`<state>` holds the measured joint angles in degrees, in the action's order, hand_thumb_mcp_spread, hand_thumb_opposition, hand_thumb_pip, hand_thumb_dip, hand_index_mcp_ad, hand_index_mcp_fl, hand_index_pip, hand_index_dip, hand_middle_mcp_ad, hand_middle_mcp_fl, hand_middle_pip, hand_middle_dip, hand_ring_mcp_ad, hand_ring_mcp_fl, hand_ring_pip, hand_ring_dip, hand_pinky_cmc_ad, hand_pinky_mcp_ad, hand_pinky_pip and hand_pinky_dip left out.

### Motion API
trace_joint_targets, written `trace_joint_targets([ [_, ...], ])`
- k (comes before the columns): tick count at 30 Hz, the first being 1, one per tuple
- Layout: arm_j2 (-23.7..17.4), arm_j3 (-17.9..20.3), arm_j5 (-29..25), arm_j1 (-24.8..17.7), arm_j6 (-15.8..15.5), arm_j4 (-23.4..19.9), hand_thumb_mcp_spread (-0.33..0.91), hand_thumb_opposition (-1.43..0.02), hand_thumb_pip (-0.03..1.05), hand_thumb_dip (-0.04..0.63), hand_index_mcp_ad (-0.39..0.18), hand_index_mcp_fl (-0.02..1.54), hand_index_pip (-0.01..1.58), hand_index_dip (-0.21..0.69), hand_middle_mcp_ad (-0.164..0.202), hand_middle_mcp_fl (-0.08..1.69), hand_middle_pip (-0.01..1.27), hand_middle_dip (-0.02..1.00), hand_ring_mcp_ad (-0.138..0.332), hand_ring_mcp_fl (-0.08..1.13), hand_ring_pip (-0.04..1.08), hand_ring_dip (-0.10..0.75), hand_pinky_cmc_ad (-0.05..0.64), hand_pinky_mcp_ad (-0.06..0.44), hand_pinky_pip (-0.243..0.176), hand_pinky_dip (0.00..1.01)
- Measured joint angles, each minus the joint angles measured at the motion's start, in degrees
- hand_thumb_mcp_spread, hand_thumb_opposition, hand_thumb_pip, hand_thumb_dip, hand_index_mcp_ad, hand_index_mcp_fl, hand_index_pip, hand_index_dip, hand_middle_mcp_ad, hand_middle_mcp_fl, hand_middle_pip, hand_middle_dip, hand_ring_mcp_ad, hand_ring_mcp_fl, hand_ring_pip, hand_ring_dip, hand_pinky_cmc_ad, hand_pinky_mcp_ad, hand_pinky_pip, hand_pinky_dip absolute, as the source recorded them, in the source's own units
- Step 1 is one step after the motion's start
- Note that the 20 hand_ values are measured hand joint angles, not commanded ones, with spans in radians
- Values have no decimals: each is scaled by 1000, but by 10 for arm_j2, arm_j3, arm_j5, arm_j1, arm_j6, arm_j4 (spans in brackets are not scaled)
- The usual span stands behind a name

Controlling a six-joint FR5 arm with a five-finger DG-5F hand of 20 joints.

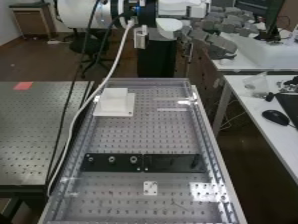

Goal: Grab the chopstick and place it in the clear container

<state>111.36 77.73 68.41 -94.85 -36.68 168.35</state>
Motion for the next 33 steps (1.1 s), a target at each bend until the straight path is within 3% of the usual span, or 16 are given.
trace_joint_targets([
  [33, -1, 5, -3, -1, 5, -12, 166, -606, 382, -5, -87, 105, 45, 202, 70, 72, 138, 250, 126, -14, 80, 101, 449, 326, -140, 164],
])
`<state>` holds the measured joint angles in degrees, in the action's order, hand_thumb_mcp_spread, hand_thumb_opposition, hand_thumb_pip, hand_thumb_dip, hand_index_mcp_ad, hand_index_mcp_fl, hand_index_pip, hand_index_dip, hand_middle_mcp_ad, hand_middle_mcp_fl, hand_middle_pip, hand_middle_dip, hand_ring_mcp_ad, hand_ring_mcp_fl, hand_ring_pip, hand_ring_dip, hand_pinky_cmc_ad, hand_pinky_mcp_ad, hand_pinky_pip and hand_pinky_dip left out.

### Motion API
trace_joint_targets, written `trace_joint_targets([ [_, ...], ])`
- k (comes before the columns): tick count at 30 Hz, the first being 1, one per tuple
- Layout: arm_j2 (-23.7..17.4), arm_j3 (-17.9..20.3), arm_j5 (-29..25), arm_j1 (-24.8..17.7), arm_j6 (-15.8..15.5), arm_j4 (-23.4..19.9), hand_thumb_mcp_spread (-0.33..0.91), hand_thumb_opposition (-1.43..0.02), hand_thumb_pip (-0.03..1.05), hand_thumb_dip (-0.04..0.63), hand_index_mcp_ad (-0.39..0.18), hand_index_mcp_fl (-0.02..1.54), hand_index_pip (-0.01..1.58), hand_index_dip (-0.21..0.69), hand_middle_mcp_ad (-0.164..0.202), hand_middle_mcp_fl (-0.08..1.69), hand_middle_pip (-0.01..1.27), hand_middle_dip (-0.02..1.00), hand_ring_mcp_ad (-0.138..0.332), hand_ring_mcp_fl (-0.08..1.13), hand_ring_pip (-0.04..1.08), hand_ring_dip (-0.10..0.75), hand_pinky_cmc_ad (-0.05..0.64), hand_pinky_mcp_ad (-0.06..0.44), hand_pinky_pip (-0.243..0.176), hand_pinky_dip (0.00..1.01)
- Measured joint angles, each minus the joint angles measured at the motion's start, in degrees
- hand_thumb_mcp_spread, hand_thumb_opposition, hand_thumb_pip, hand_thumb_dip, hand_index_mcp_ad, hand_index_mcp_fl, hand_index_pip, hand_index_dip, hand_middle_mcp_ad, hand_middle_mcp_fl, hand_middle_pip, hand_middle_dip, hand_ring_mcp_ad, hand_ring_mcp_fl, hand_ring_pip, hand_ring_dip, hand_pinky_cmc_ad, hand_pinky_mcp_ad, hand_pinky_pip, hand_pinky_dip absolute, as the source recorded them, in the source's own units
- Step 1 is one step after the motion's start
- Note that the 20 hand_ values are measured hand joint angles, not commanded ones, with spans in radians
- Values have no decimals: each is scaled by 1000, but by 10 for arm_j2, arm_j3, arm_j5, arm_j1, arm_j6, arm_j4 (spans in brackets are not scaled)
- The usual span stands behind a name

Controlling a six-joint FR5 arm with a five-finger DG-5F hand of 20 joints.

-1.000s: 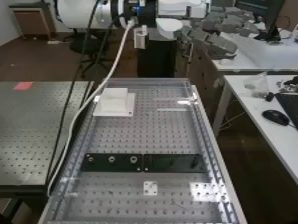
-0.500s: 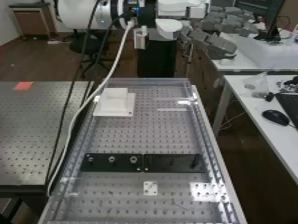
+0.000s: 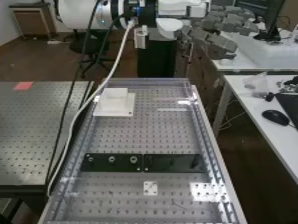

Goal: Grab the chopstick and place it in the clear container

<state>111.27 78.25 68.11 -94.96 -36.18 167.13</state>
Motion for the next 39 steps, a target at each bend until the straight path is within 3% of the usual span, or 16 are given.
trace_joint_targets([
  [39, -19, 32, 40, 10, 2, -19, 166, -606, 382, -5, -89, 89, 51, 202, 70, 72, 136, 250, 126, -14, 84, 101, 445, 326, -140, 164],
])
